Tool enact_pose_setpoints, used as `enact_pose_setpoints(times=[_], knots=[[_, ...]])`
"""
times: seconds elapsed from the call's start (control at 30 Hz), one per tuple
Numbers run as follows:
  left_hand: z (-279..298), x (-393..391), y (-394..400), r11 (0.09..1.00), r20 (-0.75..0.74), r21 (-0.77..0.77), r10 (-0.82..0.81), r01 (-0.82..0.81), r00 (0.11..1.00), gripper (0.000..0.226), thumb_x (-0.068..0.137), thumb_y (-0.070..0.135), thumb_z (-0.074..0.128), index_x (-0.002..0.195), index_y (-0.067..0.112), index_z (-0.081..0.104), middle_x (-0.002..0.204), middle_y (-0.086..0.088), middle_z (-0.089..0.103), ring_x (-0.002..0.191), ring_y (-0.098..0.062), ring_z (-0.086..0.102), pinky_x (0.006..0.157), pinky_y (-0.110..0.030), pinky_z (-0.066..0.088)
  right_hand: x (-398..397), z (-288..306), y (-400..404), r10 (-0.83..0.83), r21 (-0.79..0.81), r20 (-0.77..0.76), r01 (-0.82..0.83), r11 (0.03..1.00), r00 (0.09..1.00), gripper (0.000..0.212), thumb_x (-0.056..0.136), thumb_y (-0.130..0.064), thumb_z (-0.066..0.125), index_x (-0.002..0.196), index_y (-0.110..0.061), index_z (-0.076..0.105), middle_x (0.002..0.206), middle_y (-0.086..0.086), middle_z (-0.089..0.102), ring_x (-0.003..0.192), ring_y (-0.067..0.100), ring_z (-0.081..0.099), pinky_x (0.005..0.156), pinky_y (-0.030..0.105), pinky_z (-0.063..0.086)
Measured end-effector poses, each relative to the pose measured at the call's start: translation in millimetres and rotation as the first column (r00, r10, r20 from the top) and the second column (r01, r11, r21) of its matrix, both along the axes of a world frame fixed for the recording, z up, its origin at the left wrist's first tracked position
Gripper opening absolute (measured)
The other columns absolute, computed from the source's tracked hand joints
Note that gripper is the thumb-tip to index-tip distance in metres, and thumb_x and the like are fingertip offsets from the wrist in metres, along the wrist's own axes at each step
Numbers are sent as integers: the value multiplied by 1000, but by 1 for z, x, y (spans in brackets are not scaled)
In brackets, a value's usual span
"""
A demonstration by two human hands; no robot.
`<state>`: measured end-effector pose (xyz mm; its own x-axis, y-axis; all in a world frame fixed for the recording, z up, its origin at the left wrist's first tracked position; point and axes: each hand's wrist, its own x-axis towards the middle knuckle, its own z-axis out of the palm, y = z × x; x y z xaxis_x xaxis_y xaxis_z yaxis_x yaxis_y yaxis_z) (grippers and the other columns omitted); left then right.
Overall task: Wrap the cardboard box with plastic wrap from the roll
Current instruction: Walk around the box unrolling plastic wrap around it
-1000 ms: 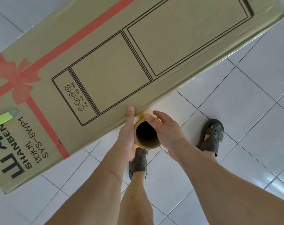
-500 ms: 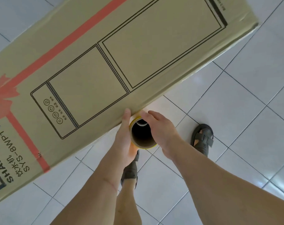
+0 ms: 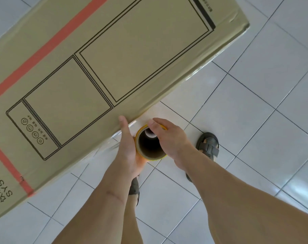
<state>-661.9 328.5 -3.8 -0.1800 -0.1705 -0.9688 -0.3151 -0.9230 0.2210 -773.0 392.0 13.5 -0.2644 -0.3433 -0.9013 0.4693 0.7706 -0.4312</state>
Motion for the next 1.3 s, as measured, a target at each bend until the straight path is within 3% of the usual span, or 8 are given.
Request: enact_pose_setpoints(times=[0.1, 0.23, 0.4, 0.57, 0.77, 1.03, 1.17, 1.3], knots=[[2, -9, 2, 999, -16, 27, 23, -23, 1000, 122, 80, 105, 14, 135, 14, 74, 133, -17, 78, 129, -34, 73, 117, -54, 50, -8, -1, -1, 95, -18, -63, -96, 995, 994, 44, 85, -59, 63, 123, -37, 64, 126, -15, 59, 113, 12, 56, 98, 32, 46], [-9, -22, 0, 993, 159, -114, 8, 10, 987, 139, 46, 116, 46, 148, 22, 66, 130, -13, 80, 123, -33, 75, 115, -56, 54, -21, 1, 0, 74, -38, -40, -76, 996, 996, 46, 87, -55, 64, 128, -36, 61, 126, -12, 58, 111, 11, 54, 91, 26, 44], [0, -38, -2, 996, 42, -87, 36, -32, 998, 101, 94, 95, 23, 133, 18, 75, 129, -13, 81, 126, -29, 75, 116, -52, 52, -36, 2, -5, 46, -40, 7, -46, 998, 999, 48, 89, -60, 58, 131, -38, 59, 127, -13, 59, 116, 12, 53, 90, 25, 40], [2, -54, 4, 996, -29, 6, 90, -90, 996, 115, 84, 102, 9, 137, 22, 74, 134, -11, 79, 130, -31, 72, 110, -53, 53, -64, 5, -13, 123, -80, -45, -126, 989, 991, 26, 94, -54, 54, 100, -32, 67, 110, -9, 64, 104, 13, 57, 81, 25, 41], [-2, -78, -2, 975, 135, -220, 55, -24, 989, 77, 103, 81, 39, 135, 21, 74, 128, -8, 82, 125, -26, 75, 121, -53, 50, -80, -1, -11, 109, -74, 3, -109, 991, 994, 47, 88, -58, 60, 129, -34, 59, 124, -7, 64, 116, 15, 57, 95, 28, 44], [1, -100, 10, 995, -15, 19, 99, -98, 995, 121, 80, 106, 17, 143, 17, 71, 139, -15, 76, 134, -35, 70, 121, -54, 47, -105, 2, 4, 202, -63, -72, -207, 976, 977, 35, 93, -56, 54, 119, -33, 64, 123, -7, 62, 111, 17, 57, 97, 33, 46], [-2, -108, 6, 994, 116, -108, 15, -2, 993, 105, 89, 99, 27, 136, 19, 75, 127, -13, 81, 124, -30, 76, 120, -52, 50, -113, -1, 9, 165, -69, -29, -166, 984, 986, 53, 88, -59, 60, 137, -38, 54, 129, -14, 55, 116, 12, 52, 99, 27, 41], [0, -115, 7, 995, 48, -95, 10, -6, 999, 102, 95, 92, 24, 131, 12, 76, 126, -16, 81, 124, -31, 76, 117, -50, 52, -116, -1, 11, 118, -64, -20, -119, 991, 993, 49, 88, -66, 52, 130, -41, 58, 129, -12, 59, 118, 13, 54, 100, 31, 43]])
